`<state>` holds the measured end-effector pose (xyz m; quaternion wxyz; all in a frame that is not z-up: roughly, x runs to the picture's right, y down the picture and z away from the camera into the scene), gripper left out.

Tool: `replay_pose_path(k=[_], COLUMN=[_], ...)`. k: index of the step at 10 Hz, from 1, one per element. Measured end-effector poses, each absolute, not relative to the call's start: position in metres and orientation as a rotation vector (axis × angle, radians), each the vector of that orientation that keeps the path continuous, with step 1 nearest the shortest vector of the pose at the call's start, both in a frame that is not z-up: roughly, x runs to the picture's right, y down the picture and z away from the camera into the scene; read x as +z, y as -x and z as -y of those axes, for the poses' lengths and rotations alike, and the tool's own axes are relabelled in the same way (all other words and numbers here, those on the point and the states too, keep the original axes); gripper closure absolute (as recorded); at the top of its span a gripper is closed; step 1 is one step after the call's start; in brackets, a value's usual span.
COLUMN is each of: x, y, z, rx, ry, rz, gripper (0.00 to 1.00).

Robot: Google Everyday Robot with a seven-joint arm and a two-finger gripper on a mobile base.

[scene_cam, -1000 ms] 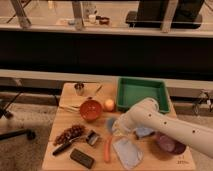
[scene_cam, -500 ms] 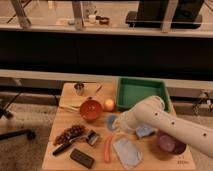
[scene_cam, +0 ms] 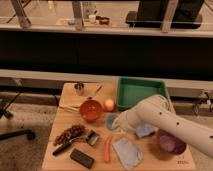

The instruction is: Stack cups on top of each other

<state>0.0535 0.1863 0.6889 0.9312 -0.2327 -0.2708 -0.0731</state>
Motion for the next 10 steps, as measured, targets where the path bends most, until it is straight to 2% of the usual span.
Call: replay_pose_path(k=[4,10], x=[0.670,0.670], y=[-0.053,-0.049], z=[-0.180,-0.209], rx=[-0.143,-0.147], ry=[0.477,0.529], rz=[0.600,0.638], gripper=[1.00,1.00])
